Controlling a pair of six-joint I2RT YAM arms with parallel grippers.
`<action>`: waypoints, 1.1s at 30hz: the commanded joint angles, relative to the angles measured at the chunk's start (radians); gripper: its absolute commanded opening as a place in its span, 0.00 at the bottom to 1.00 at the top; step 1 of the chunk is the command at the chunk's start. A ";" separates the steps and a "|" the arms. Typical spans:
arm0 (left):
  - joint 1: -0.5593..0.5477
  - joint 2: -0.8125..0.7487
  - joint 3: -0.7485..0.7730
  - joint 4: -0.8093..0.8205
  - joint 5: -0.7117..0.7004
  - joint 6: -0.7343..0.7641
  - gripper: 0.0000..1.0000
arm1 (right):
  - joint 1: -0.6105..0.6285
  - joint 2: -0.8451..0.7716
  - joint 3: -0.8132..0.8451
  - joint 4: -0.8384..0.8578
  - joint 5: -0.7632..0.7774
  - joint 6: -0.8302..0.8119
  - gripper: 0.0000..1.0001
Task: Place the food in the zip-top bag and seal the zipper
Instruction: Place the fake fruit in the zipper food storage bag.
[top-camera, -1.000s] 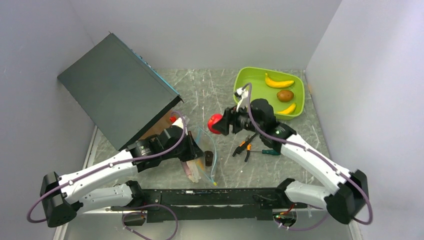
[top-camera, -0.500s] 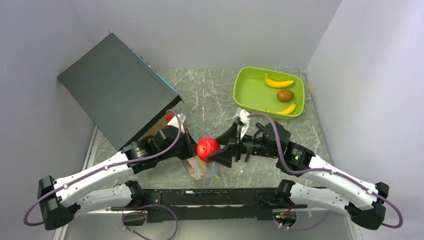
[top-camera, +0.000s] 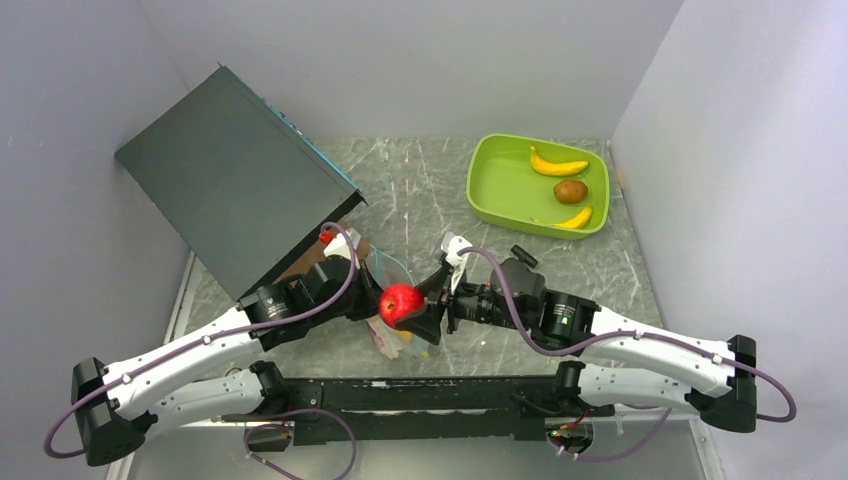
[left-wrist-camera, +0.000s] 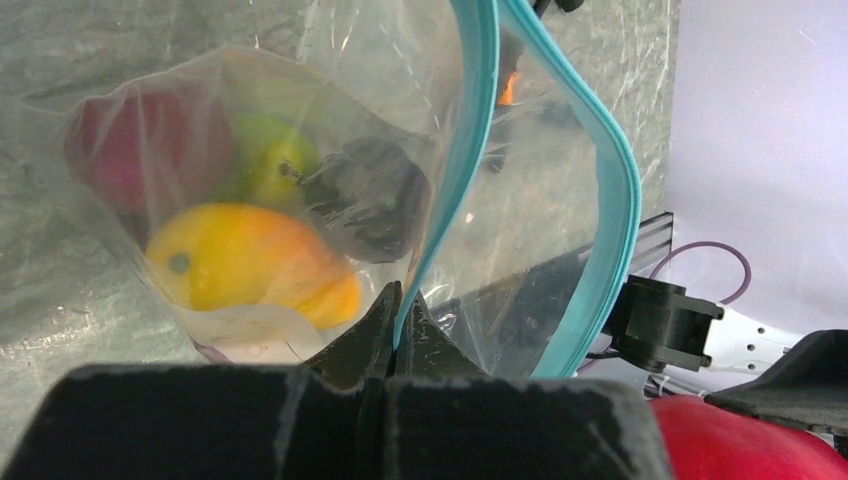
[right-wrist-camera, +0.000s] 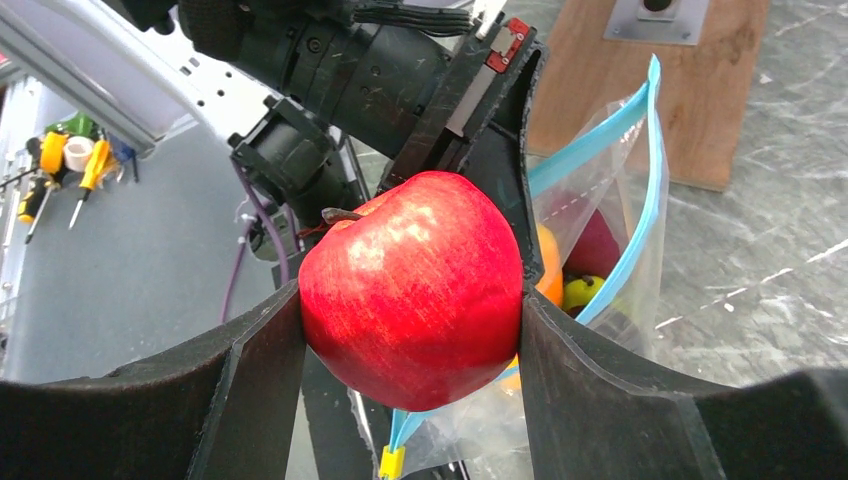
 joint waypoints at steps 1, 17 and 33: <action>-0.013 -0.033 0.016 0.090 0.047 -0.020 0.00 | 0.003 0.032 -0.052 -0.032 0.219 -0.051 0.06; -0.015 -0.039 0.014 0.082 0.039 -0.022 0.00 | 0.035 0.064 -0.006 -0.079 0.361 -0.016 0.39; -0.018 -0.088 -0.002 0.059 0.021 -0.029 0.00 | 0.039 0.137 0.133 -0.185 0.448 -0.029 0.94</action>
